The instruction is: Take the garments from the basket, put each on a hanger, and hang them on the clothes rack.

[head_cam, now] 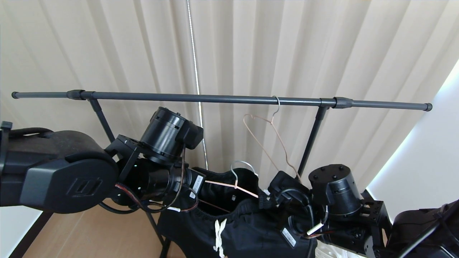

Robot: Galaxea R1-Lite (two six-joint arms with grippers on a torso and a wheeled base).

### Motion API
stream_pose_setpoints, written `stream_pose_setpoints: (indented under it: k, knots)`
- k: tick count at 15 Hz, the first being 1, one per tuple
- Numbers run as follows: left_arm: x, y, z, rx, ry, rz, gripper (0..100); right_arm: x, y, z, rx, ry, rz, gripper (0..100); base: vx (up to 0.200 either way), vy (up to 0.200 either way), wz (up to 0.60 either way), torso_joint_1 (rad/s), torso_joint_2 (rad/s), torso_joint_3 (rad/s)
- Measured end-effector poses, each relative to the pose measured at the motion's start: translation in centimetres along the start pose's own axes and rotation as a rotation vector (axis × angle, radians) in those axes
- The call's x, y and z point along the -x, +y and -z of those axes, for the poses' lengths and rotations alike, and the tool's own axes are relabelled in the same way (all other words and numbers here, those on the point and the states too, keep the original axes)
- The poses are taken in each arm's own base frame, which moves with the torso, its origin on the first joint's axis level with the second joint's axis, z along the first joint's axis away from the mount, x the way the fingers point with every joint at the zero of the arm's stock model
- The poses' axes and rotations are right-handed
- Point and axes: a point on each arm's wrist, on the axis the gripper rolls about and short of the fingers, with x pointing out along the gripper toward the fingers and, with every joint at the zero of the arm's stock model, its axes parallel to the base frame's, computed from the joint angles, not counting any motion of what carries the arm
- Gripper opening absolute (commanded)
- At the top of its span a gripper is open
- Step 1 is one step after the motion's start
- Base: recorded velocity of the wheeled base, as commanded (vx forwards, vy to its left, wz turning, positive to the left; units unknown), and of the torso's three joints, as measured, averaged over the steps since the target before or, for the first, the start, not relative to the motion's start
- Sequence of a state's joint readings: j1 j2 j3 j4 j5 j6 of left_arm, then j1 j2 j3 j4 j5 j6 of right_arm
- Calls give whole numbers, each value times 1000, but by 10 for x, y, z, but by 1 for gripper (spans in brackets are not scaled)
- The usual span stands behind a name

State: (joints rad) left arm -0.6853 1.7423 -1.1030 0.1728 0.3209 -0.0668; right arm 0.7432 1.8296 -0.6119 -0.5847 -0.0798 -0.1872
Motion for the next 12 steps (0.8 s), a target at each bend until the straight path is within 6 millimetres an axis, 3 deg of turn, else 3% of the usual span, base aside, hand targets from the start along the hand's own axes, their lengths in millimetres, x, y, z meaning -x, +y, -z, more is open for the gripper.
stream_pose_setpoints:
  k: [5,12]
  knots:
    - [4,-5,-2,-7,-17,15,0,-5,4,1,-4,-12,-6,0,0,0,0,0,0,0]
    - [28,-7,4,-35,-28,42,0,-12,3,-4,-73,-64,5,0,0,0,0,0,0,0]
